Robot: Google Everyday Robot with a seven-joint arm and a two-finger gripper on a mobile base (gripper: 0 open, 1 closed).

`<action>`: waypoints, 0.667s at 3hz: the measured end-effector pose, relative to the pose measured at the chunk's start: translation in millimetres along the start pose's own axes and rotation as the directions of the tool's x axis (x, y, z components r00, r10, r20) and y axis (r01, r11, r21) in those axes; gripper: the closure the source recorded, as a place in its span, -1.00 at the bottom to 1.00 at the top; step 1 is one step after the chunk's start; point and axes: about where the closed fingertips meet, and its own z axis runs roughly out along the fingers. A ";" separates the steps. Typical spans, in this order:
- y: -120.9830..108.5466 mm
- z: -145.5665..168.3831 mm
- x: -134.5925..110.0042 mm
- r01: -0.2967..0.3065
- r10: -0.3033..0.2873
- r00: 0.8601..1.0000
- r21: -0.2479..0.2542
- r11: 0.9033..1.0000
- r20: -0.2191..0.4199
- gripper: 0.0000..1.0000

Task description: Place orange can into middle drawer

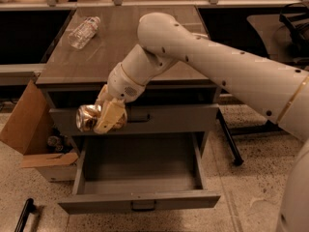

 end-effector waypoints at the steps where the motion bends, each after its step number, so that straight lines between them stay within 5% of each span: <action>1: 25.7 26.1 10.9 -0.072 0.072 0.997 -0.013 0.997 0.039 1.00; 2: 45.5 65.4 17.8 -0.110 0.113 0.987 -0.038 0.993 0.113 1.00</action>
Offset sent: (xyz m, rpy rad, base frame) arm -0.0761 0.0357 -0.0901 0.1668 0.1922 -0.0773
